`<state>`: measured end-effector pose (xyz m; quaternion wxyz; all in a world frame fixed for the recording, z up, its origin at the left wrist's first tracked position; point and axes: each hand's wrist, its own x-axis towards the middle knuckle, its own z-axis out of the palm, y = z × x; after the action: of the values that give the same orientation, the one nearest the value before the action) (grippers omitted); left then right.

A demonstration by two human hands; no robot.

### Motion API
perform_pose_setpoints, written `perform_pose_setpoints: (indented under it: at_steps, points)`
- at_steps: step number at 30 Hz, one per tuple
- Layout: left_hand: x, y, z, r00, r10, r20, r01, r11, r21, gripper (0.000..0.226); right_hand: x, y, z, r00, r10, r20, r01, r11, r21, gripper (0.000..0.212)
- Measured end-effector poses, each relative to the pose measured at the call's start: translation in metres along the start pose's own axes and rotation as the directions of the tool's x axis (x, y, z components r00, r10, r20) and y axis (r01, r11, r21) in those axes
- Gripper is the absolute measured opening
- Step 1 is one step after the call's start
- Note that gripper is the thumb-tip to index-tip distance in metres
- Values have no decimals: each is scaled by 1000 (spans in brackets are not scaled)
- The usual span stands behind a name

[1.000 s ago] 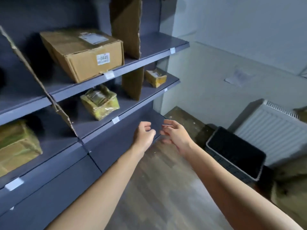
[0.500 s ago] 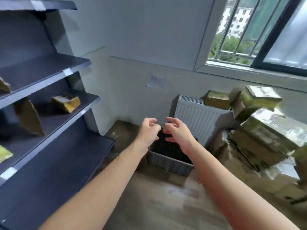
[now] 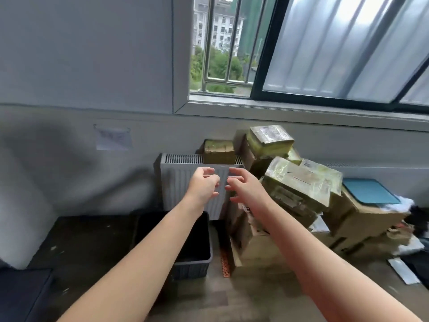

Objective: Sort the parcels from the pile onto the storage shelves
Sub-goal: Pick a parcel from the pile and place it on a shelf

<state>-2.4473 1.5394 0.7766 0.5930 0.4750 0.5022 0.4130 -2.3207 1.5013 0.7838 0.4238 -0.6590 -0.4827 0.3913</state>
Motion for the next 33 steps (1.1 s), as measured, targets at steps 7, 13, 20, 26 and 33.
perform_pose_setpoints:
  at_steps: [7,13,20,26,33]
  points:
    - [106,15,92,988,-62,145,59,998,20,22,97,16,-68,993,52,-105,-53,999,-5,41]
    - [168,5,160,979,-111,172,101,993,69,23,161,49,-128,980,103,-168,-108,994,-18,38]
    - [224,-16,245,980,-176,95,160,975,156,28,229,93,-221,972,146,-183,-165,982,-95,41]
    - [240,-57,299,929,-333,-159,367,884,291,65,265,149,-285,979,184,-91,-204,827,-524,48]
    - [225,-91,342,699,-715,-15,711,697,-92,53,295,199,-325,960,278,-37,-211,631,-747,46]
